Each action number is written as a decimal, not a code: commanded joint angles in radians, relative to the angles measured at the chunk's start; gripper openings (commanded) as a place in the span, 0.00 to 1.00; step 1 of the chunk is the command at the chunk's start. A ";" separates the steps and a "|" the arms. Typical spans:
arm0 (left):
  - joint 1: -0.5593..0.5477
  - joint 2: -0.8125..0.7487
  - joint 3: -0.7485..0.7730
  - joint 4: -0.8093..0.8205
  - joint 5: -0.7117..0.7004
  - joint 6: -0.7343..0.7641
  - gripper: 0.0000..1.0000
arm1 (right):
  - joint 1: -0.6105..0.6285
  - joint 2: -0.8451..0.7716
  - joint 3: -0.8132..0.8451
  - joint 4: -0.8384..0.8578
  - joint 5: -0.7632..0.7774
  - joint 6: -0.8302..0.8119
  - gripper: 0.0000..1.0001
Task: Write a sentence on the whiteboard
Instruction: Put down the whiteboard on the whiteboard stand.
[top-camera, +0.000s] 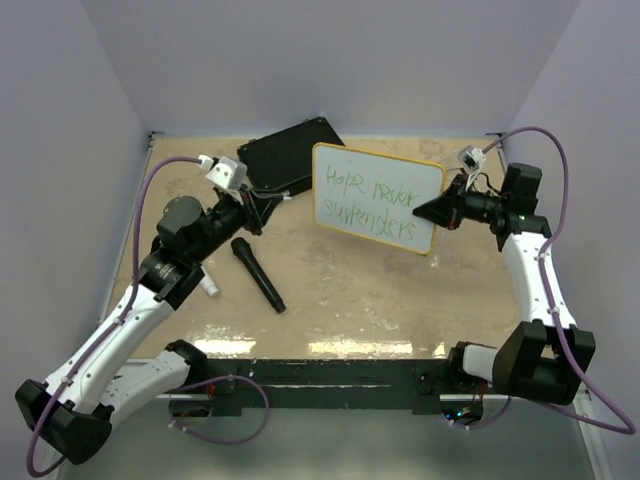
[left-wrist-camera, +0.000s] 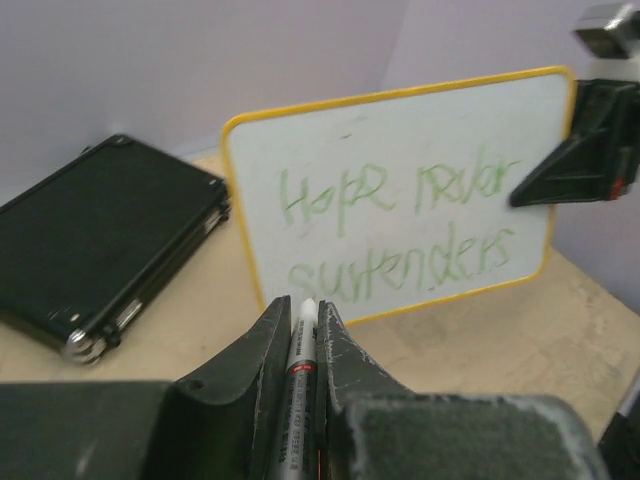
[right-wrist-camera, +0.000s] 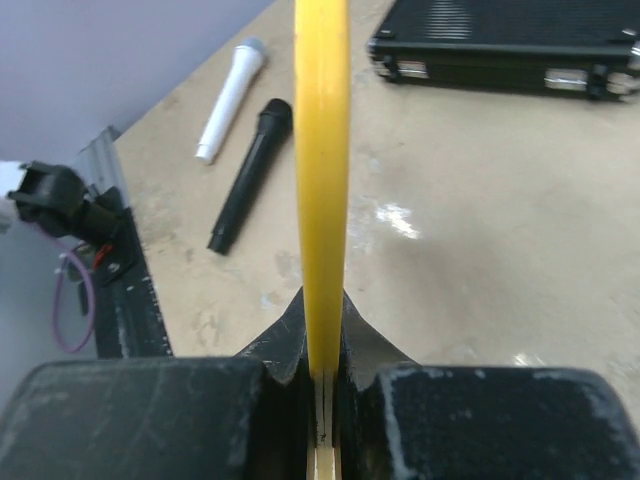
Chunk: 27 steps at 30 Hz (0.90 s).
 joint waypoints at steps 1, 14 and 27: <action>0.130 -0.023 -0.084 -0.017 0.062 0.054 0.00 | -0.074 -0.004 0.027 0.082 0.044 0.015 0.00; 0.188 -0.138 -0.310 0.064 0.080 0.167 0.00 | -0.220 0.007 -0.077 0.651 0.262 0.390 0.00; 0.187 -0.160 -0.325 0.057 0.083 0.181 0.00 | -0.264 0.161 -0.206 1.153 0.555 0.527 0.00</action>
